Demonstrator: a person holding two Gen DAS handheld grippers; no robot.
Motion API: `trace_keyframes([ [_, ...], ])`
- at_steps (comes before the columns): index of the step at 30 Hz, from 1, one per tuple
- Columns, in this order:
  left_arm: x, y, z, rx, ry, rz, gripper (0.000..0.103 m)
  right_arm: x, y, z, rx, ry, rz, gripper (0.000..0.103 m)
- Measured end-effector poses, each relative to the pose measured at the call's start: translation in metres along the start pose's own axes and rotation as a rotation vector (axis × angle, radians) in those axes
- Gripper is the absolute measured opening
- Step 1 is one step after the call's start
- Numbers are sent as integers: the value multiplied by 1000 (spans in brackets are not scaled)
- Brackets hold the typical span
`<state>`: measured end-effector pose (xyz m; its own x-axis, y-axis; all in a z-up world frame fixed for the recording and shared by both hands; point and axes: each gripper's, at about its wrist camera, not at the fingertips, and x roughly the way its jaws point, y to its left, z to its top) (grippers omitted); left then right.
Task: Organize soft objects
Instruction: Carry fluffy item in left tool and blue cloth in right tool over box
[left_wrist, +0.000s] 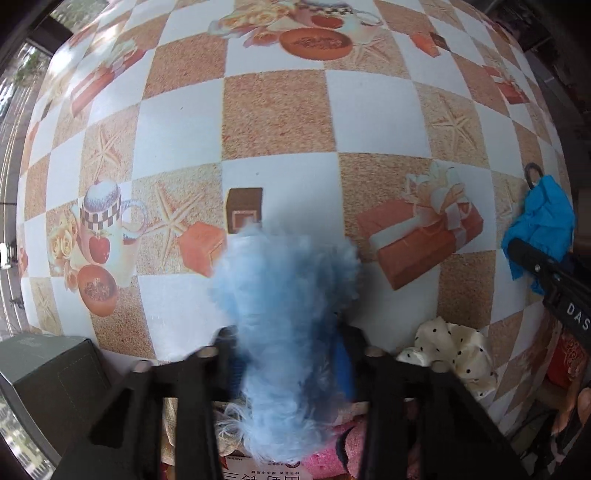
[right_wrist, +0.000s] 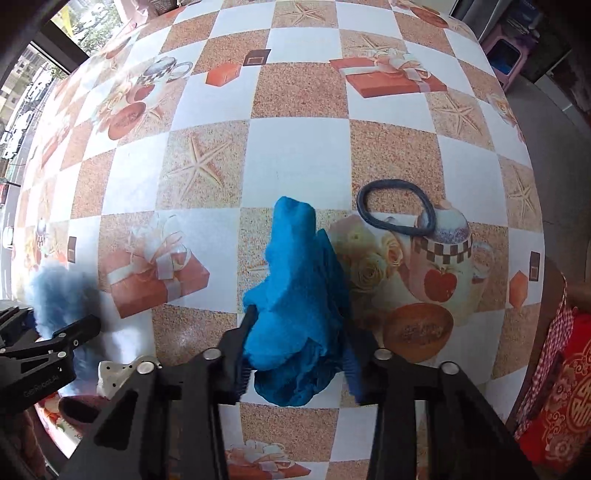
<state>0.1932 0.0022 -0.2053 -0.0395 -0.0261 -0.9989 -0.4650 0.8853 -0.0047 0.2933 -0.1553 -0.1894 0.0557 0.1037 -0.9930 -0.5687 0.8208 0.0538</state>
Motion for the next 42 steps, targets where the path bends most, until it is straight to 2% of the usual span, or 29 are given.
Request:
trace_keyframes([
  [3, -2, 1, -2, -8, 4, -81, 20, -11, -6, -1, 34, -14, 67, 31],
  [8, -26, -2, -10, 27, -70, -103, 20, -37, -10, -14, 67, -55, 142, 31],
  [13, -61, -17, -14, 92, -153, -118, 20, -57, -18, -30, 130, -74, 180, 31],
  [16, -85, -27, -6, 139, -193, -128, 20, -68, -27, -43, 149, -84, 186, 31],
  [20, -115, -48, -19, 211, -241, -146, 21, -82, -40, -62, 188, -99, 193, 31],
  [28, -160, -85, -58, 360, -303, -201, 21, -107, -64, -103, 252, -118, 183, 31],
  [42, -202, -135, -135, 631, -338, -355, 21, -133, -59, -183, 384, -136, 139, 31],
])
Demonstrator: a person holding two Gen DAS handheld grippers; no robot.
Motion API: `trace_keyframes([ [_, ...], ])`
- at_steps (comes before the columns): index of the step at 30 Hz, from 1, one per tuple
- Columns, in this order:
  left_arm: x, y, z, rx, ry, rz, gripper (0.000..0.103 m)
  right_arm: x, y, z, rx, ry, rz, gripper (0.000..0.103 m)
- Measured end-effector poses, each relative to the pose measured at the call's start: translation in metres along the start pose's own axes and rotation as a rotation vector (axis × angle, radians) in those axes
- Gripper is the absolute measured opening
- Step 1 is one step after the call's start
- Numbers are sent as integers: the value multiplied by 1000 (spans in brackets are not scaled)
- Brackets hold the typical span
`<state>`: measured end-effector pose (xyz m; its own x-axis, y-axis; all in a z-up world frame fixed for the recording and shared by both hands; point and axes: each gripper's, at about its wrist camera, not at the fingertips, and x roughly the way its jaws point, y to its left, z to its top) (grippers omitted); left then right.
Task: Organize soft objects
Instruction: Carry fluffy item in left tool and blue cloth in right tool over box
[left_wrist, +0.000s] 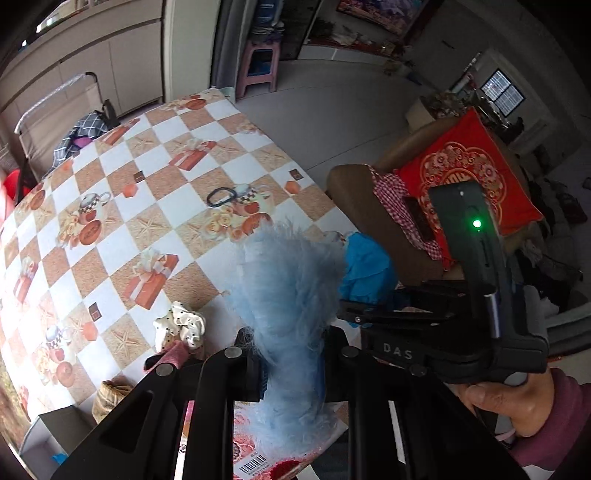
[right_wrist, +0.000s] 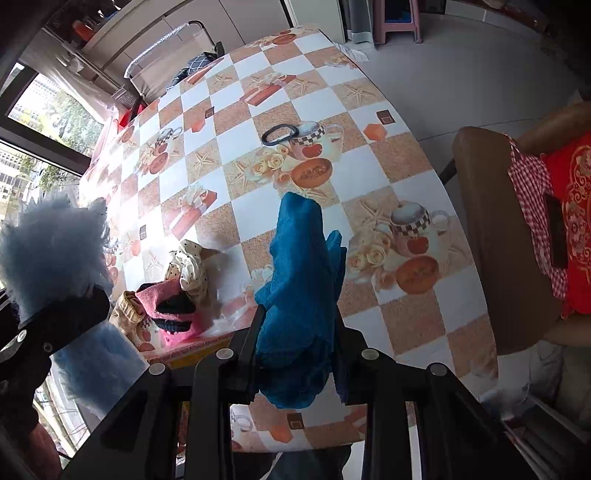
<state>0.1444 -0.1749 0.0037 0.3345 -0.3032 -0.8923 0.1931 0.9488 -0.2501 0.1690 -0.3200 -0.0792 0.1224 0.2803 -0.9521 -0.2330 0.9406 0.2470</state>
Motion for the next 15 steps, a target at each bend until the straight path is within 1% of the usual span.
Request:
trace_keyframes([
  [4, -5, -20, -11, 74, 9, -57, 21, -9, 1, -19, 30, -15, -31, 31],
  [8, -12, -37, -25, 148, 21, -93, 21, -16, 1, -35, 57, -17, -52, 31],
  [12, -18, -51, -38, 201, 25, -99, 21, -20, 3, -46, 41, -13, -74, 31],
  [15, -20, -57, -47, 206, 31, -104, 21, -20, 2, -53, 25, 2, -77, 31],
])
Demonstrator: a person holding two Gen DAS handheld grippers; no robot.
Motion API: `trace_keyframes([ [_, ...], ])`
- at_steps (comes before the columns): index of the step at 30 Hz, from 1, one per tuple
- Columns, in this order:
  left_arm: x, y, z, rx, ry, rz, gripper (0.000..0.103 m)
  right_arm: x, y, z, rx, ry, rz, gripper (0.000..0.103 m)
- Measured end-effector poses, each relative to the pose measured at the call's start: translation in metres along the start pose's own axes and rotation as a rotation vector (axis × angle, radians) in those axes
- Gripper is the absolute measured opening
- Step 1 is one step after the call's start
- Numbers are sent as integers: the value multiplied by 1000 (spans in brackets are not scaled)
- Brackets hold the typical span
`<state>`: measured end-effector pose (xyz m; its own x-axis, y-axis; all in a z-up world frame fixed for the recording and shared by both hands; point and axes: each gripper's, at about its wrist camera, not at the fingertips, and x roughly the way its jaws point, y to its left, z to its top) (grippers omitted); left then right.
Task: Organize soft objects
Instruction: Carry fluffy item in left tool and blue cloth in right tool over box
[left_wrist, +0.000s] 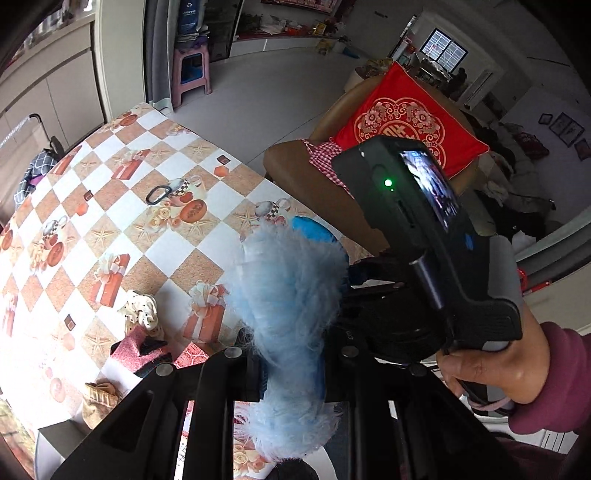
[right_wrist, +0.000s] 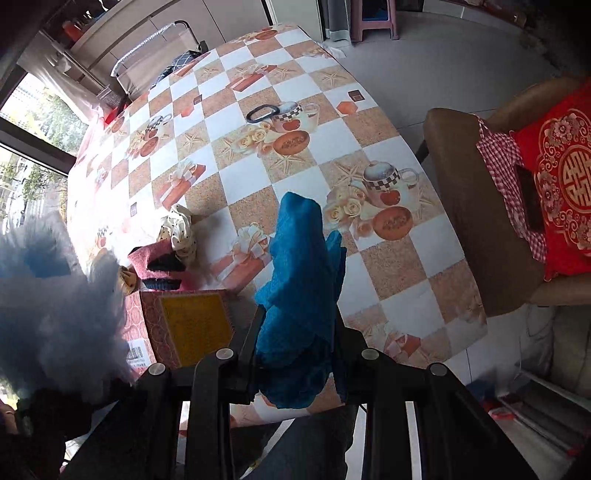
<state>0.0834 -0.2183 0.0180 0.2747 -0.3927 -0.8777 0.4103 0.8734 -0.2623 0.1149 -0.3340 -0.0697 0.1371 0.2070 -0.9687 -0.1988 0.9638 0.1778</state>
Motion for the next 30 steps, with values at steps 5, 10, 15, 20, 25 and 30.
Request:
trace_keyframes([
  [5, 6, -11, -13, -11, 24, 15, 21, 0, -9, -12, -30, 16, 1, 31],
  [10, 12, -22, -35, -30, 53, 33, 21, -2, -22, -29, -49, 24, 15, 31],
  [15, 12, -18, -58, -96, 81, 30, 21, 3, -20, -45, -109, 55, 31, 31],
  [20, 7, -8, -86, -158, 98, 45, 21, 11, -7, -59, -167, 88, 62, 31],
  [25, 5, 2, -124, -215, 129, 91, 21, 18, 15, -73, -255, 133, 109, 31],
  [30, -7, 19, -159, -336, 122, 145, 21, 23, 43, -90, -380, 175, 138, 31],
])
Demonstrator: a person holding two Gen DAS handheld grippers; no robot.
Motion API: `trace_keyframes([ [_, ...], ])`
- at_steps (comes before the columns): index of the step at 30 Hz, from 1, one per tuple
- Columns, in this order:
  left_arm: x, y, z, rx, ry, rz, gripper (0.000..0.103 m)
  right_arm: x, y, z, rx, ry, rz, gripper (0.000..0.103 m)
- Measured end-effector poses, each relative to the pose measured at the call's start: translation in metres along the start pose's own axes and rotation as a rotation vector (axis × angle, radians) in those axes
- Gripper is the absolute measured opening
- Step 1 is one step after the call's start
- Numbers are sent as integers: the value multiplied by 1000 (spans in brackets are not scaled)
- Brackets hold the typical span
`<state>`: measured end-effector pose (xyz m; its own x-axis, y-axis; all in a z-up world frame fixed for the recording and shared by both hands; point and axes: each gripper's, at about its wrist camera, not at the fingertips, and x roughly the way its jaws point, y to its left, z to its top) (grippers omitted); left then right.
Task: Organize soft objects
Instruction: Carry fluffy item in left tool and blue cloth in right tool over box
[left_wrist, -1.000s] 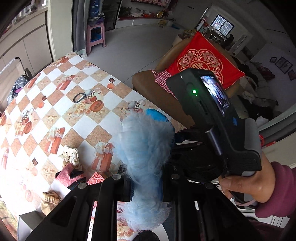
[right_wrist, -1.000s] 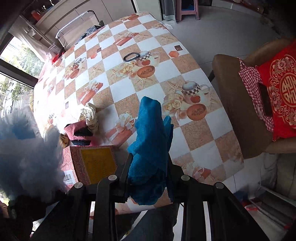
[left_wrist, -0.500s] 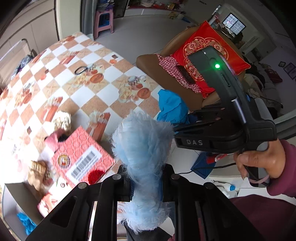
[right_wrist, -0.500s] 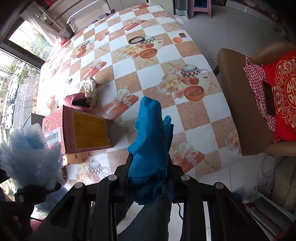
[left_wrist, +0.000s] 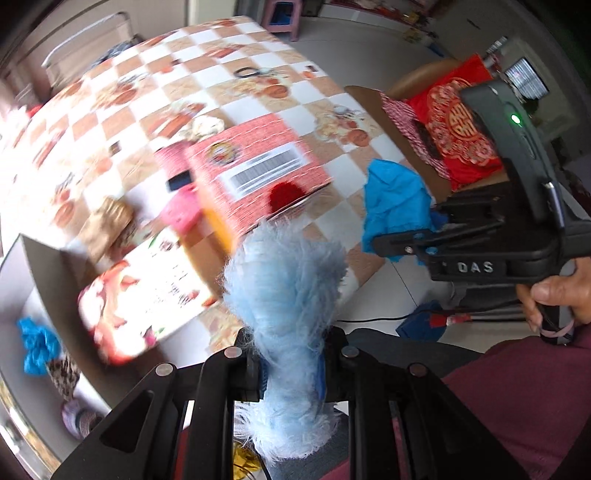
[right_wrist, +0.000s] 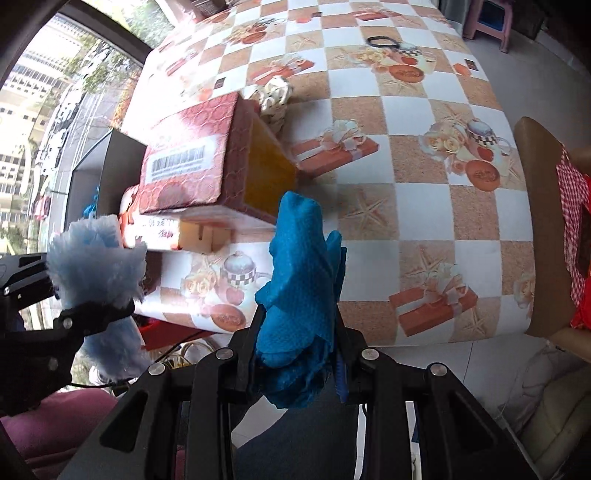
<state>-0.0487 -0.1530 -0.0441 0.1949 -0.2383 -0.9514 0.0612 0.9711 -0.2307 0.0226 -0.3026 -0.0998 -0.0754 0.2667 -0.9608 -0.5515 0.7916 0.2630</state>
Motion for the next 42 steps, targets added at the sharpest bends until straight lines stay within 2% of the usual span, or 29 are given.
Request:
trace_keyframes([
  [12, -37, 59, -52, -305, -124, 92, 21, 21, 82, 3, -326, 82, 25, 32],
  [24, -87, 128, -114, -628, -278, 211, 21, 21, 175, 29, -625, 74, 37, 32],
  [29, -103, 155, -137, -749, -330, 252, 21, 24, 214, 41, -711, 66, 45, 32],
  [35, -109, 185, -152, -824, -337, 288, 21, 25, 261, 58, -760, 63, 75, 32],
  [42, -109, 213, -147, -852, -345, 288, 21, 29, 308, 75, -790, 48, 88, 32],
])
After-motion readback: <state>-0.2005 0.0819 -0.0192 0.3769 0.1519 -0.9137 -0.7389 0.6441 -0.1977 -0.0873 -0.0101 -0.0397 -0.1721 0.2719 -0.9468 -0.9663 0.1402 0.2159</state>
